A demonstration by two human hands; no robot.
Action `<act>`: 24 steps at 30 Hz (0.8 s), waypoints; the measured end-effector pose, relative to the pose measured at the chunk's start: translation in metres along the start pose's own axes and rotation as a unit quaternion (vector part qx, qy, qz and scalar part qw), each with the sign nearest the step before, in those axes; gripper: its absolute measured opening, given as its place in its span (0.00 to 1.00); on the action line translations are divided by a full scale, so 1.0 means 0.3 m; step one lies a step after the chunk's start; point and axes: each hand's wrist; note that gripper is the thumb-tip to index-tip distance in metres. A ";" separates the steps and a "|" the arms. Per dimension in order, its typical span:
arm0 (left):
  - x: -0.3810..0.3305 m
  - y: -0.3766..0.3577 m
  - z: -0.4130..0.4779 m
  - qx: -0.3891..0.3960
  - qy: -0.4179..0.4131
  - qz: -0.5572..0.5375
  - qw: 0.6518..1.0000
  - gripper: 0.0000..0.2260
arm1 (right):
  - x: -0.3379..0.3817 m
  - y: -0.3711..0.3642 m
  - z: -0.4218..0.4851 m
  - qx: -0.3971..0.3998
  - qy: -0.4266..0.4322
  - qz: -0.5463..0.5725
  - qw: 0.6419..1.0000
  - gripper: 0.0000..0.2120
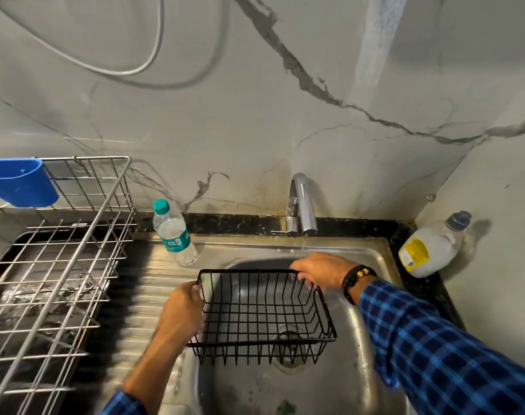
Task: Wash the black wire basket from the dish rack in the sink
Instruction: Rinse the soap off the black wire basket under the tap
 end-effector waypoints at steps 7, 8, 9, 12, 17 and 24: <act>-0.033 -0.025 0.005 -0.068 -0.085 0.057 0.992 0.11 | -0.059 0.014 -0.044 -0.090 -0.075 0.287 0.951 0.16; -0.041 -0.025 -0.001 -0.082 -0.099 0.057 0.990 0.11 | -0.058 -0.006 -0.043 -0.114 -0.085 0.357 0.923 0.15; -0.044 -0.026 -0.005 -0.095 -0.111 0.056 0.988 0.11 | -0.042 -0.021 -0.043 -0.126 -0.098 0.391 0.906 0.14; -0.052 -0.037 -0.035 -0.120 -0.131 0.058 0.982 0.13 | -0.010 -0.107 -0.017 -0.172 -0.143 0.415 0.882 0.15; -0.062 -0.044 -0.102 -0.157 -0.159 0.039 0.974 0.17 | -0.013 -0.172 0.001 -0.242 -0.140 0.448 0.849 0.17; -0.109 -0.059 -0.121 -0.202 -0.173 0.029 0.964 0.17 | 0.009 -0.258 -0.036 -0.223 -0.190 0.528 0.797 0.14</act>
Point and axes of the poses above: each hand's wrist, its own z-axis towards the middle knuckle, its own y-axis out of the back of the hand, x = y × z, and after that the axes turned 8 degrees about y, right-handed
